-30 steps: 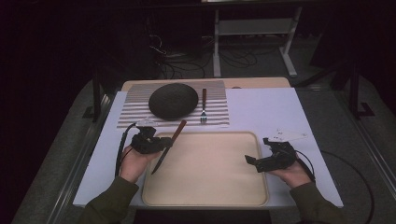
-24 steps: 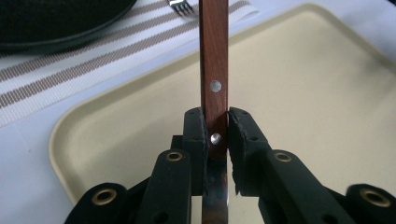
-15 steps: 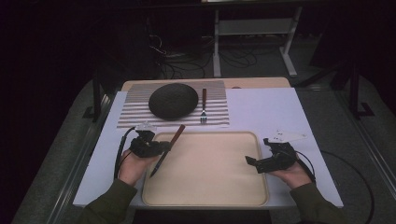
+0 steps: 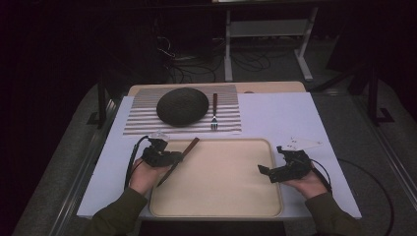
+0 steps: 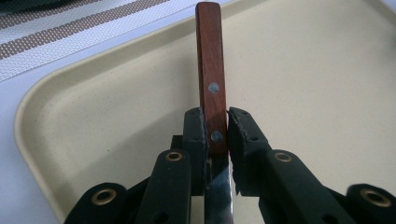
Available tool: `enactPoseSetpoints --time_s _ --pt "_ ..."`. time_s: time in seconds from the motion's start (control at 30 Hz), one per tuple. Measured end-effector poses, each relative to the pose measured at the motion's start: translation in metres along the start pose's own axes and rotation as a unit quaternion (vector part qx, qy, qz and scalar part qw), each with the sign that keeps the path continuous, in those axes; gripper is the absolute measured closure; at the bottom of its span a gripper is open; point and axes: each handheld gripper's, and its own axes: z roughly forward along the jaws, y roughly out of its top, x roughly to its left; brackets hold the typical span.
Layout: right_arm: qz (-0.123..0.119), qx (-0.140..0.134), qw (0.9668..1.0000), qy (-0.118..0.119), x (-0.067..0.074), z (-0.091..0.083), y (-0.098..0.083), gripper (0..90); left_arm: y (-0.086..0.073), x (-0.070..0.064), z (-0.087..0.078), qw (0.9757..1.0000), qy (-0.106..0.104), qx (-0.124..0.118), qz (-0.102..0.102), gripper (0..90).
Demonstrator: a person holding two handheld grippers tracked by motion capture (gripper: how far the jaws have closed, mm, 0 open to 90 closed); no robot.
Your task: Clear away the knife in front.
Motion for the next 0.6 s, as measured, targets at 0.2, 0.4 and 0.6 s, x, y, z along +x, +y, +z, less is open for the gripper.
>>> enactPoseSetpoints --time_s 0.2,0.4,0.6 --pt "-0.001 -0.001 1.0 0.001 0.0006 -0.0001 0.0 0.0 -0.0011 0.0016 0.0054 1.0 0.003 0.006 -0.001 77.3" --pt "-0.001 0.0 1.0 0.004 0.0006 0.0005 -0.0005 0.0 -0.0021 0.0031 0.0081 0.9999 0.006 0.014 0.003 77.1" --pt "0.002 -0.003 1.0 0.008 -0.0005 -0.0001 -0.0012 0.0 -0.0028 0.0037 0.0091 0.9999 0.004 0.013 0.004 76.8"
